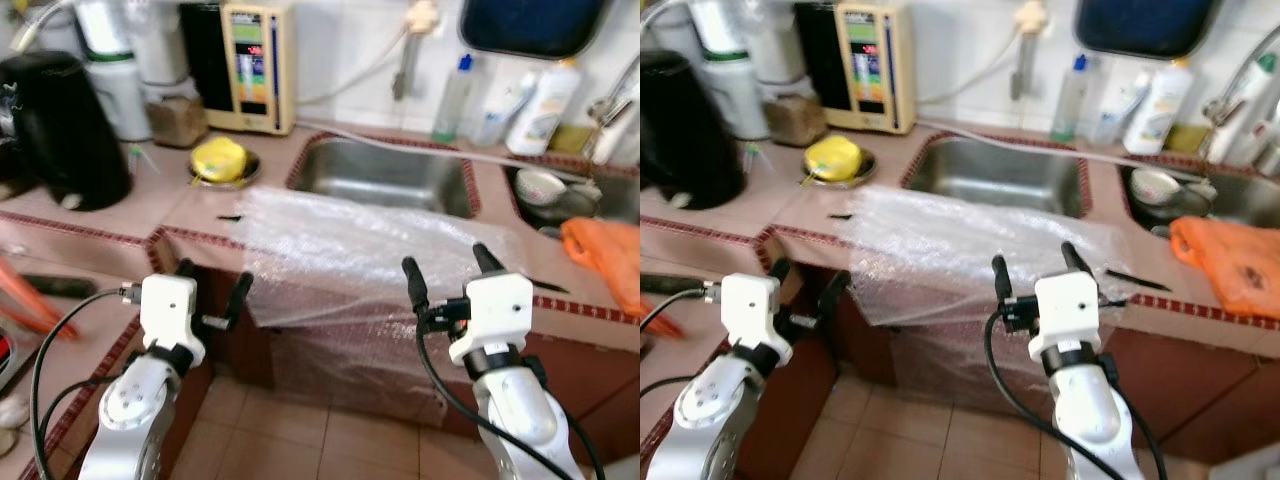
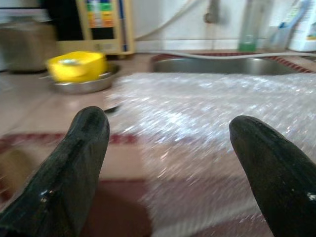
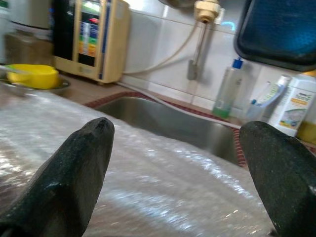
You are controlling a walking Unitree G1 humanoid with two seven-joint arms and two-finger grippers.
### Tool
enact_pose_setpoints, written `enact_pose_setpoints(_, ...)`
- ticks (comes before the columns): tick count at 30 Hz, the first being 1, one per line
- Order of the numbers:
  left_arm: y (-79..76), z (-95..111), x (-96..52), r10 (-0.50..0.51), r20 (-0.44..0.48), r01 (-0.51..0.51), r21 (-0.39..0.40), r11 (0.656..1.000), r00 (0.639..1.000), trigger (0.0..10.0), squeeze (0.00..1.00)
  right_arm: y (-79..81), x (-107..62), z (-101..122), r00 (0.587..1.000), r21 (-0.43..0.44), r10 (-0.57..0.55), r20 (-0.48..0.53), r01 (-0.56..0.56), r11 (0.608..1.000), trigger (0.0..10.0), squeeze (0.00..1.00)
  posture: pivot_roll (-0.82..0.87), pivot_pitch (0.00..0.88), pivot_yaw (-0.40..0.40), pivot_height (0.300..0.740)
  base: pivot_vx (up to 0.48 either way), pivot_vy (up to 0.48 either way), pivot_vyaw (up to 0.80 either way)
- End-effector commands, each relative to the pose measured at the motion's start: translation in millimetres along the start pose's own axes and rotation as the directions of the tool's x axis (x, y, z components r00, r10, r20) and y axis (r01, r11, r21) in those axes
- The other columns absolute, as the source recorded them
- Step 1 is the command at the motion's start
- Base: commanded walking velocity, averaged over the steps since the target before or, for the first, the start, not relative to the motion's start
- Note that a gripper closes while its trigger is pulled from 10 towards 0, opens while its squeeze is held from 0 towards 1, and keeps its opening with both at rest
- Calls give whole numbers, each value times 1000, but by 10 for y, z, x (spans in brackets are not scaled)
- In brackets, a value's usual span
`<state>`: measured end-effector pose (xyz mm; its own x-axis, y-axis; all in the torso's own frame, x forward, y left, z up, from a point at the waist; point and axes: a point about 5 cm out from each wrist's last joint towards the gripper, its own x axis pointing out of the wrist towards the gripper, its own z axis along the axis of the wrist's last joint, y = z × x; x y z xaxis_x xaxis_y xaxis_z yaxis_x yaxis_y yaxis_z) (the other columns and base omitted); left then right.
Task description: Kitchen organization
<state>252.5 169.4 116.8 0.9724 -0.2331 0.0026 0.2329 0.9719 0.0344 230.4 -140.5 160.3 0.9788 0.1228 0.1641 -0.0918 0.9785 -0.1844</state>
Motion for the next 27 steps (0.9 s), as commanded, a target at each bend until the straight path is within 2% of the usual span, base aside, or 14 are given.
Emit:
enact_pose_setpoints(1,-26,16,14,-16,9,16,4,1000,1000,10000,0,-36,4,12,1000,-10,-13,4,13,1000,10000,0,31,14,-9,740,412,0,0)
enact_pose_setpoints(17,-57,49,65,-36,23,35,20,999,999,10000,0,-50,0,9,1000,-15,-17,3,17,1000,10000,0,26,17,-7,740,405,0,0)
enact_pose_setpoints(22,-58,175,75,-30,70,26,56,998,997,10000,0,-64,-5,43,1000,-20,-19,14,20,1000,10000,0,23,14,-7,740,0,0,0)
enact_pose_setpoints(27,-53,241,49,-21,97,16,56,998,995,10000,0,-66,-11,45,1000,-20,-20,15,20,1000,10000,0,25,16,-9,740,0,0,0)
